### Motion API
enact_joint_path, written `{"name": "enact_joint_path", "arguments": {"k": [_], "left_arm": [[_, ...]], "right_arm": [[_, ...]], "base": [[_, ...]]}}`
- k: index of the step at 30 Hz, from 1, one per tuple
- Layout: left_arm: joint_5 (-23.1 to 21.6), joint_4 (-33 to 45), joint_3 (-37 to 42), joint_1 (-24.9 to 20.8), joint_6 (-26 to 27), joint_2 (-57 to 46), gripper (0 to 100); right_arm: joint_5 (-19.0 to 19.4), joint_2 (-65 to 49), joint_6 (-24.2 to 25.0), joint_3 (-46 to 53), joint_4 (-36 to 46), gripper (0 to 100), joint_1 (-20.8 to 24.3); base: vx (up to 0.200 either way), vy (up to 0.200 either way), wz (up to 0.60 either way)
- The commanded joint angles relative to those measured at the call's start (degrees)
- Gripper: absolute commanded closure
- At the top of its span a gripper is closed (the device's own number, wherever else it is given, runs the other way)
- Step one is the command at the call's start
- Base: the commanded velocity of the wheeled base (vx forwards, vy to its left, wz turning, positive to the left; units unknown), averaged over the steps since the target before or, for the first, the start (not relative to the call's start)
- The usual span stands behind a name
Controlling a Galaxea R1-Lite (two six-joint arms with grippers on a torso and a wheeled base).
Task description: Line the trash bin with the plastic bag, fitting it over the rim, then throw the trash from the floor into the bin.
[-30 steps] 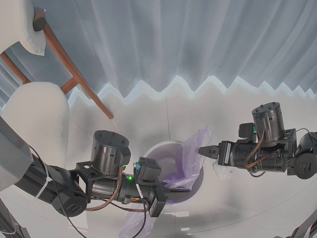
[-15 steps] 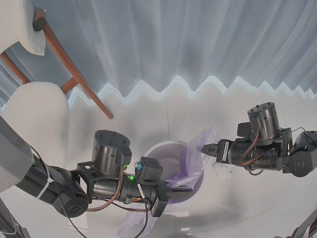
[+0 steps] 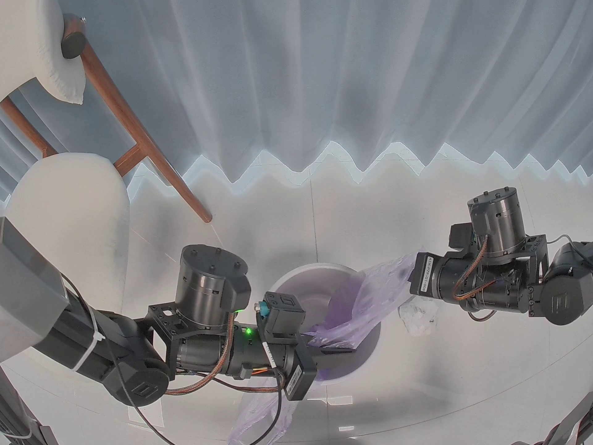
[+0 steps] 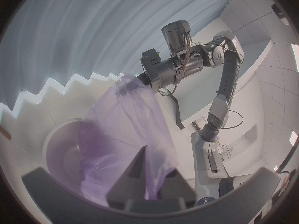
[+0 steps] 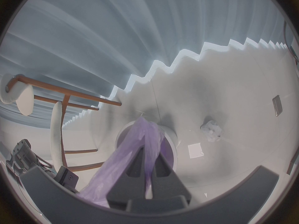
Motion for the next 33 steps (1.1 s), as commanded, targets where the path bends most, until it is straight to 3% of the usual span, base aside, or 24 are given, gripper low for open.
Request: {"name": "enact_joint_path", "arguments": {"k": [1, 10, 21, 29, 33], "left_arm": [[0.32, -0.12, -0.97, 0.04, 0.13, 0.63, 0], [1.11, 0.15, -0.27, -0.57, -0.23, -0.42, 0], [3.05, 4.19, 5.09, 4.96, 0.21, -8.6, 0], [3.14, 4.28, 14.58, 5.05, 2.85, -13.34, 0], [3.4, 4.98, 15.73, 5.4, 2.94, -14.57, 0]], "right_arm": [[0.09, -0.69, -0.08, 0.45, -0.06, 100, -0.84], [0.09, -1.65, -0.52, 2.03, -0.06, 100, -0.75], [0.09, -2.0, -0.96, 2.91, -0.06, 100, -1.19], [0.09, -1.65, -0.96, 2.74, -0.06, 100, -2.42], [0.09, -1.56, -0.87, 2.91, -0.06, 100, -2.77]], "base": [[0.0, 0.0, 0.0], [0.0, 0.0, 0.0], [0.0, 0.0, 0.0], [0.0, 0.0, 0.0], [0.0, 0.0, 0.0]]}}
